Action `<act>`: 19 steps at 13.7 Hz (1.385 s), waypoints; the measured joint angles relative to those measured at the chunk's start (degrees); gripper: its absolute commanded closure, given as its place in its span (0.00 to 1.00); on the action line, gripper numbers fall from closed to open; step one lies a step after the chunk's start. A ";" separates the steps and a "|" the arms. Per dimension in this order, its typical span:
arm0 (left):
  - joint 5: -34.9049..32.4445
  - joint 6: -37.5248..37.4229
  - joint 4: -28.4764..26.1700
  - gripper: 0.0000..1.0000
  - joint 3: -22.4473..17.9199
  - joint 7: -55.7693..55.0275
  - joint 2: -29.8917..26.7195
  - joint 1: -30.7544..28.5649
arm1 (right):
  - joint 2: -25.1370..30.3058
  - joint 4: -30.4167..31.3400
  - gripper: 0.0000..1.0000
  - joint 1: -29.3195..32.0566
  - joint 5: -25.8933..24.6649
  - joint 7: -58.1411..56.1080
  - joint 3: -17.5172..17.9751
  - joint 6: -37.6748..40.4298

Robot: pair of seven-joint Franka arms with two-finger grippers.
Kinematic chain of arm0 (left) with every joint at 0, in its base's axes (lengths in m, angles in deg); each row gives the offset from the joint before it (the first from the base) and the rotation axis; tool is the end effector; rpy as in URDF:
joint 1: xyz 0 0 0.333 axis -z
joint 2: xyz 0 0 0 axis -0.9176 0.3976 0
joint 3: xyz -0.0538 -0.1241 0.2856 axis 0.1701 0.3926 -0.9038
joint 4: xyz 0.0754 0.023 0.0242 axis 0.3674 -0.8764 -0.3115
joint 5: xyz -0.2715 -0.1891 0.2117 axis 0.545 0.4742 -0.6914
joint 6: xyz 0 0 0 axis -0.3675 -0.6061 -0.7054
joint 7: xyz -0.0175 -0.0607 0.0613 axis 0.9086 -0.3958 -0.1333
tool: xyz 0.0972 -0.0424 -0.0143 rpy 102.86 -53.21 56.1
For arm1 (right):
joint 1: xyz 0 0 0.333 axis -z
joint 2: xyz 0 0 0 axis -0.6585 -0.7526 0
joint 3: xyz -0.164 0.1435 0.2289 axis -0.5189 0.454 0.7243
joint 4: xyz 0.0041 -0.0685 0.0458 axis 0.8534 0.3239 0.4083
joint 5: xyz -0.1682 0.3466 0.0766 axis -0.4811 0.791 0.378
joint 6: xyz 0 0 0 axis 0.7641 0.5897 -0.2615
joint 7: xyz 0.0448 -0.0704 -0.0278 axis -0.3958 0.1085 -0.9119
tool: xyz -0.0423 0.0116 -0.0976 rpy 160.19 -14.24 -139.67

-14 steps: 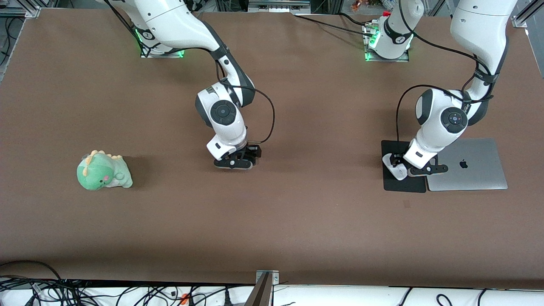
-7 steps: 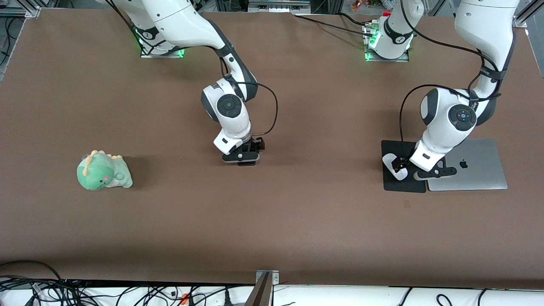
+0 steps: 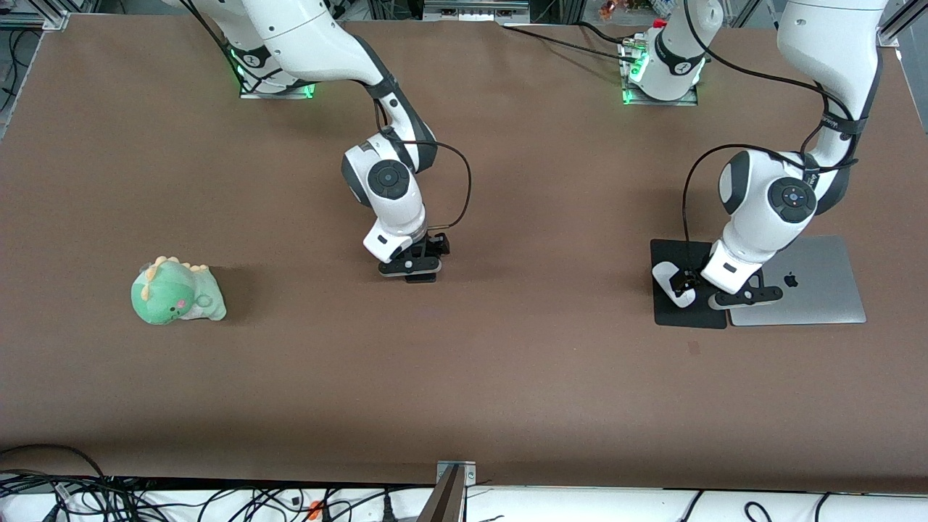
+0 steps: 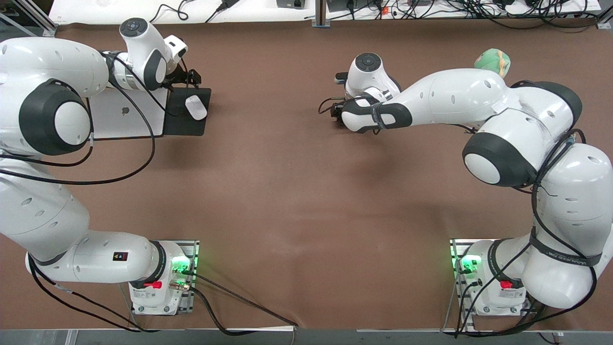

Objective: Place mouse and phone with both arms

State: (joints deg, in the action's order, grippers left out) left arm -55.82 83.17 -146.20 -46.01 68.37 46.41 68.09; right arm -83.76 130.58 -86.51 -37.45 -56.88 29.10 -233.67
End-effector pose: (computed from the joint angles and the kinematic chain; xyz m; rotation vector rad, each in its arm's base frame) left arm 0.5932 -0.0245 0.2525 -3.1121 -0.2110 -0.2142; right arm 0.5185 0.4128 0.1699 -3.1062 -0.1472 -0.1438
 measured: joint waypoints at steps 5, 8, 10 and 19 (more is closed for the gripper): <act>-0.01 -25.35 12.34 0.00 0.00 3.75 -8.89 -2.27 | -0.07 0.24 0.37 -0.08 -0.01 0.00 -0.10 -0.37; -0.01 -41.98 20.36 0.00 0.04 4.70 -15.04 -2.77 | 0.15 0.25 0.93 -0.18 -0.04 0.00 -0.13 -0.33; -0.01 -50.68 25.53 0.00 0.27 6.06 -16.72 -2.77 | 0.14 0.25 1.00 -0.20 -0.05 0.00 -0.14 -0.37; 0.00 -57.35 31.51 0.00 0.91 6.71 -16.87 -2.77 | 0.11 -2.17 1.00 -0.20 -0.04 -0.04 -0.24 4.44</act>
State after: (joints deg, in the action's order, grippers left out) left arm -55.82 25.82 -114.69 -45.10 75.08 29.54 65.33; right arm -83.65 128.41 -86.71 -37.49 -56.91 28.86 -229.23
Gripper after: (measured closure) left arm 0.000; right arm 0.194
